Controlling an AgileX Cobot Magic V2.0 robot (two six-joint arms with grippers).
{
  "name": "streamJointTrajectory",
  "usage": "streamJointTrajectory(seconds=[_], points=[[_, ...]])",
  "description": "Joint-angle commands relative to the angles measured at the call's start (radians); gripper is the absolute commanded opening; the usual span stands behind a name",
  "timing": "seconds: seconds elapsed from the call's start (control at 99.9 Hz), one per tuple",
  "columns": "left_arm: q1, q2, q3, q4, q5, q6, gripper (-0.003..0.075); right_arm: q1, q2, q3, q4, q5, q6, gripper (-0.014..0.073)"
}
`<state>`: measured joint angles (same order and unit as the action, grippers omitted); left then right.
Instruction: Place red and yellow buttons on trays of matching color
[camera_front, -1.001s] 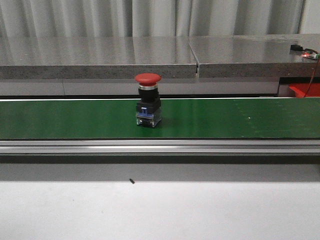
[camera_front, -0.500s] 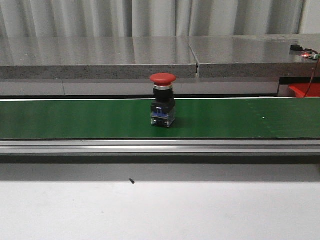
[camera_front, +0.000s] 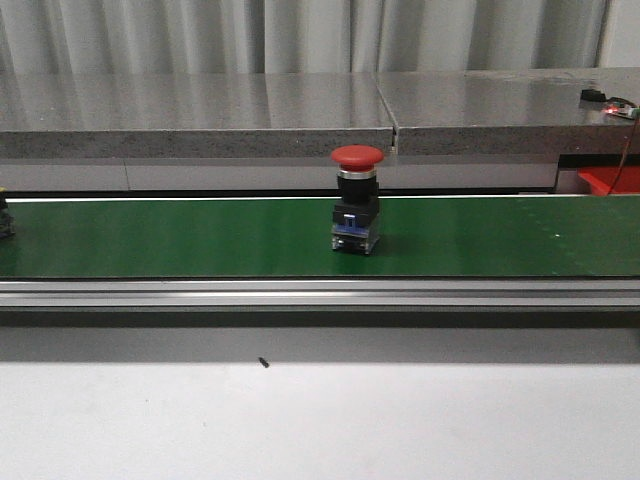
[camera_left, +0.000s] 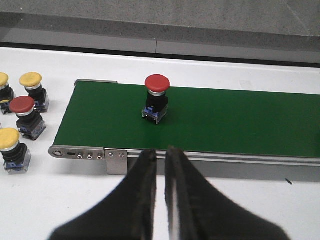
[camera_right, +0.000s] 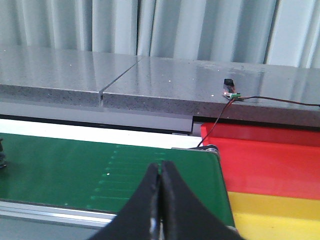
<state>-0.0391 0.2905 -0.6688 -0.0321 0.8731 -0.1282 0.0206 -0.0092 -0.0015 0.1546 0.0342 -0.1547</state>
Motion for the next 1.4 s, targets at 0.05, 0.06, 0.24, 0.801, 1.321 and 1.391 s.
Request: streamJointTrajectory(seconds=[0.05, 0.06, 0.24, 0.801, 1.321, 1.391], points=[[-0.008, 0.011, -0.022, -0.001, -0.084, -0.001, -0.002, 0.002, -0.002, -0.11, 0.059, -0.013, 0.001, -0.0068], [-0.008, 0.011, -0.022, -0.001, -0.084, -0.001, -0.002, 0.002, 0.0, -0.12, 0.062, -0.009, 0.001, -0.0068], [-0.008, 0.011, -0.022, -0.001, -0.084, -0.001, -0.002, 0.002, 0.154, -0.322, 0.068, 0.249, 0.001, -0.0068], [-0.008, 0.011, -0.022, -0.001, -0.084, -0.001, -0.002, 0.002, 0.878, -0.913, 0.146, 0.763, 0.001, -0.0068], [-0.008, 0.011, -0.022, -0.001, -0.082, -0.001, -0.002, 0.002, 1.041, -0.914, 0.198, 0.739, -0.022, -0.0055], [-0.008, 0.011, -0.022, -0.001, -0.082, -0.001, -0.002, 0.002, 1.041, -0.914, 0.198, 0.736, -0.022, 0.0007]])
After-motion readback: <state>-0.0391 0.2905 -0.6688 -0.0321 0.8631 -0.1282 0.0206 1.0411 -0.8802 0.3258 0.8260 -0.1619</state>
